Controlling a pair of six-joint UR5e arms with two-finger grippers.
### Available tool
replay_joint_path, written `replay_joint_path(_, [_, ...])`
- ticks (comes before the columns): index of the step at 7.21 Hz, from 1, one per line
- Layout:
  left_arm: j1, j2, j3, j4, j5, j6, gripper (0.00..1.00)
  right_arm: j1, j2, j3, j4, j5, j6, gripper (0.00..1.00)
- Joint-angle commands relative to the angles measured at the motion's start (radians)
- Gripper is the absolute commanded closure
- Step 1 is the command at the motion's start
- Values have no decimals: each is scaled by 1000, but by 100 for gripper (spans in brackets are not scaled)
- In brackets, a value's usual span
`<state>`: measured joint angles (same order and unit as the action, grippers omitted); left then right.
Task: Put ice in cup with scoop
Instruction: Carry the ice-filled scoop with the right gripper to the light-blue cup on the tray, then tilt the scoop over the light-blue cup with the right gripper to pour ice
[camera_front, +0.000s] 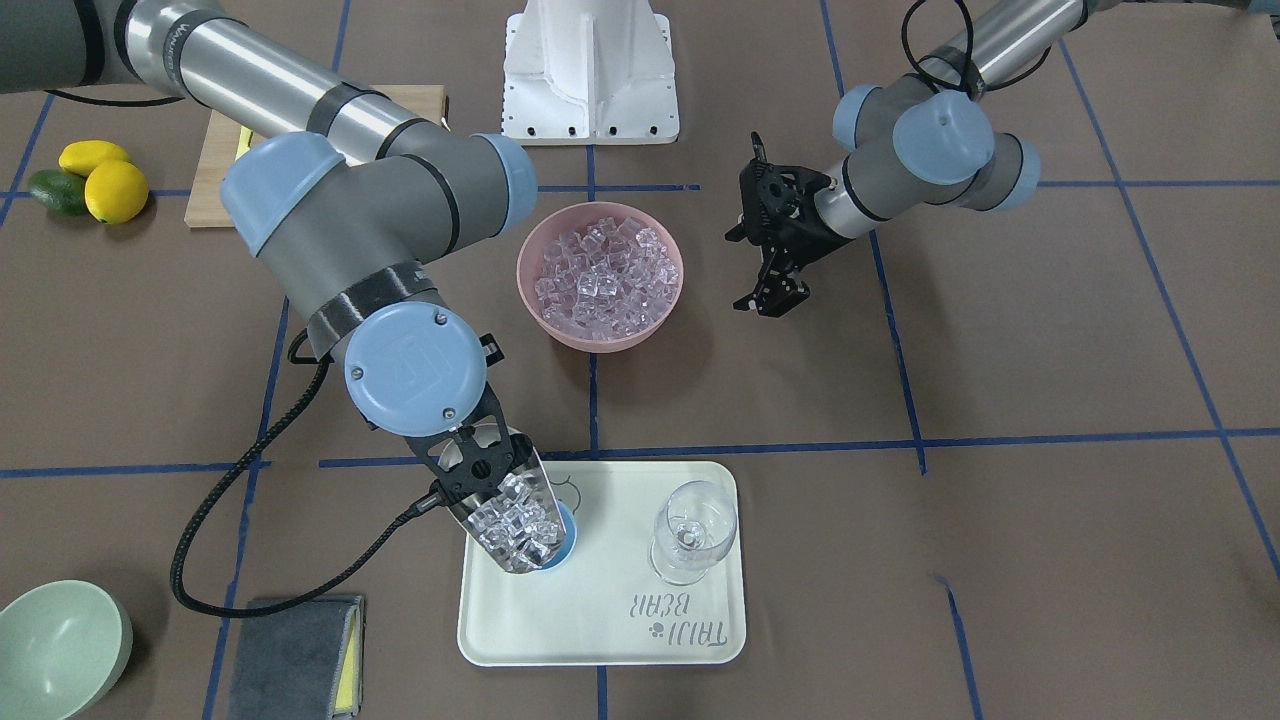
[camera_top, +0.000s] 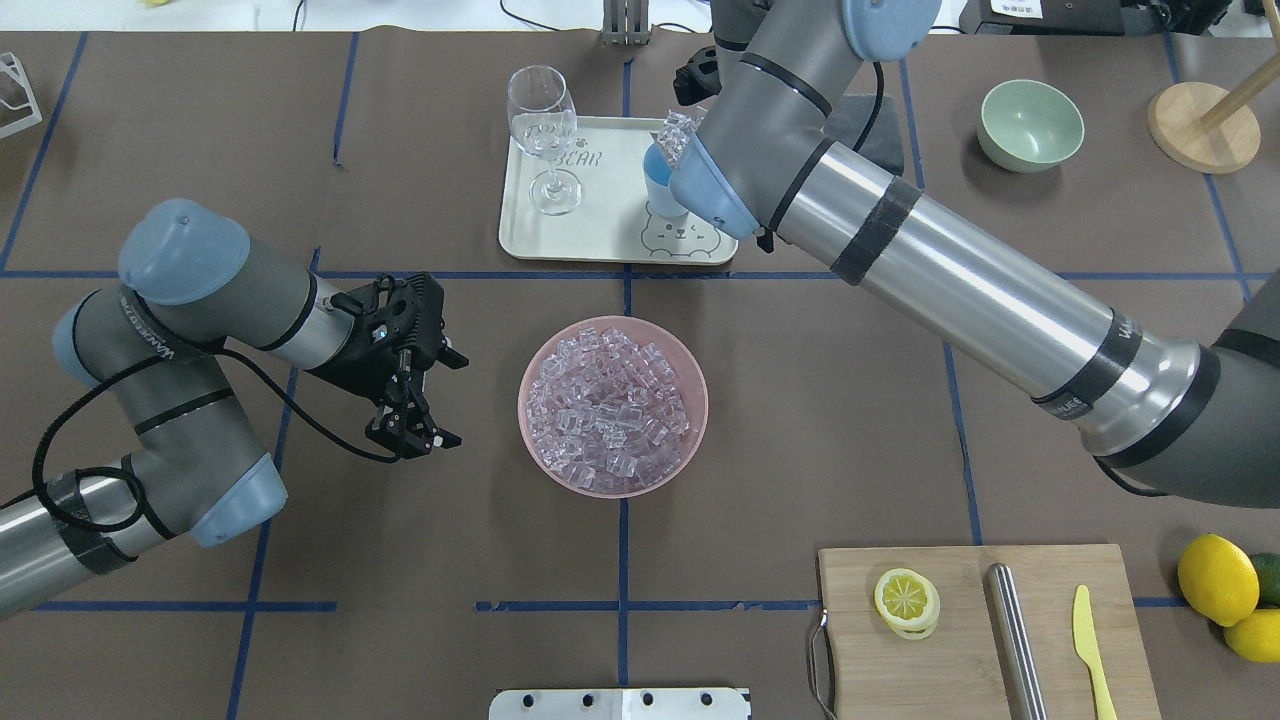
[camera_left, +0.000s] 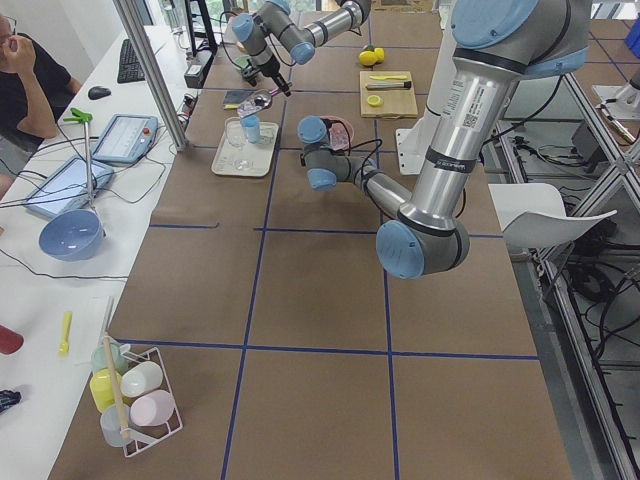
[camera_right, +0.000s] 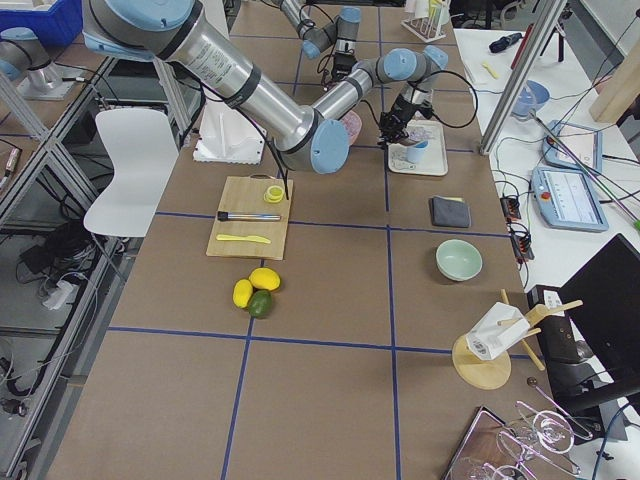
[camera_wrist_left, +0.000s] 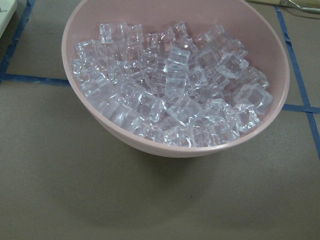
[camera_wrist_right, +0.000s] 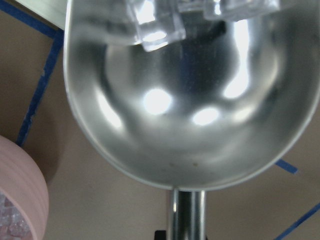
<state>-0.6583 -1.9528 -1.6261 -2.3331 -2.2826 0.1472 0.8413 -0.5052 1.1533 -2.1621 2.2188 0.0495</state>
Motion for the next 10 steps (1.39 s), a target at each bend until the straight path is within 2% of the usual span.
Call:
replay_joint_path(1, [0, 0, 0, 0, 0, 0, 0, -2, 22, -9, -71, -51, -88, 100])
replay_joint_path(3, [0, 0, 2, 0, 0, 0, 0, -4, 22, -14, -90, -60, -111, 100])
replay_joint_path(6, [0, 0, 2, 0, 0, 2, 0, -21, 54, -17, -195, -143, -160, 100])
replay_joint_path(10, [0, 0, -1, -2, 0, 2, 0, -22, 89, -55, -235, -186, -200, 100])
